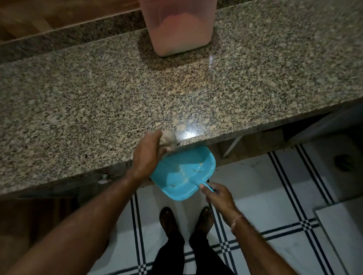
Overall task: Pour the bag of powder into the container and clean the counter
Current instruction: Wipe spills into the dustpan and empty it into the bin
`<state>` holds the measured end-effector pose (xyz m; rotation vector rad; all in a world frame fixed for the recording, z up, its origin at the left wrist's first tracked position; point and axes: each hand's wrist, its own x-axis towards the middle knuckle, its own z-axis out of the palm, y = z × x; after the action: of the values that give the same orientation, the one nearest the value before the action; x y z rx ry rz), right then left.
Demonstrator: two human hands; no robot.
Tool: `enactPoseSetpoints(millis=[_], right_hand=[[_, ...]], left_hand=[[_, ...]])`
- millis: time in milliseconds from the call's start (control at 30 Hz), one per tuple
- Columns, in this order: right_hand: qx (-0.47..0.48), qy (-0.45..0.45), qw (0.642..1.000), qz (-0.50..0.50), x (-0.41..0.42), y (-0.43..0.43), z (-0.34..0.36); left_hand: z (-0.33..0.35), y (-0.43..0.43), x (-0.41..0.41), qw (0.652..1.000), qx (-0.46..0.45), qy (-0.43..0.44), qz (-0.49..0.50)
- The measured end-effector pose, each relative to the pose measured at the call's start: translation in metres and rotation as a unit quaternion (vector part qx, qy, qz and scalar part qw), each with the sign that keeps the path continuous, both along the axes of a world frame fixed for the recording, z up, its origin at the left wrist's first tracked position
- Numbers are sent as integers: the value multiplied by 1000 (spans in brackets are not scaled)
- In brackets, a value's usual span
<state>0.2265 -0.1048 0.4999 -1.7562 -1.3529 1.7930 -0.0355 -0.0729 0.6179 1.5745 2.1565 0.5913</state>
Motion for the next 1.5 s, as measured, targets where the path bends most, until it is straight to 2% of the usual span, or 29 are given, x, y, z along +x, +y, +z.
enactPoseSetpoints(millis=[67,167,233,300,433,533,667,767,900,1000,1100,1233,1333,1367,1400,1433,1500], right_hand=[[-4,10,1000,3,-1,-2,0],[-14,10,1000,7,-8,-7,0],[-16,2,1000,15,-13,-13,0],[-13,-5,999,29,-18,-20,3],[-5,-30,996,88,-36,-39,9],[-8,-38,989,141,-67,-58,16],[7,-67,967,245,-131,-100,29],[20,-87,942,323,-184,-138,31],[24,-80,911,404,-250,-188,20],[44,-96,862,495,-297,-221,-11],[22,-133,816,562,-344,-246,-94],[17,-203,765,610,-434,-298,-121],[61,-234,726,644,-496,-325,-185],[72,-241,701,667,-515,-334,-211],[76,-236,692,678,-533,-345,-228],[67,-234,701,671,-549,-355,-245],[64,-234,670,701,-575,-374,-259]], left_hand=[[-2,17,-13,999,-40,-19,8],[-10,22,-2,995,-82,13,-55],[-14,-2,16,994,-72,-14,-81],[-21,-38,27,995,-54,-48,-66],[-41,-101,2,992,-54,-88,76],[-48,-147,-35,966,-50,-133,217],[-67,-228,-86,928,-63,-186,318],[-83,-305,-119,867,-37,-251,430],[-79,-396,-149,791,-21,-281,544],[-94,-452,-166,767,-51,-277,576],[-131,-498,-191,723,-74,-285,625],[-194,-536,-231,670,-52,-277,687],[-251,-553,-255,631,-42,-273,725],[-273,-559,-259,619,-41,-270,736],[-293,-563,-262,610,-42,-268,745],[-312,-566,-264,605,-43,-267,749],[-338,-570,-265,603,-45,-261,753]])
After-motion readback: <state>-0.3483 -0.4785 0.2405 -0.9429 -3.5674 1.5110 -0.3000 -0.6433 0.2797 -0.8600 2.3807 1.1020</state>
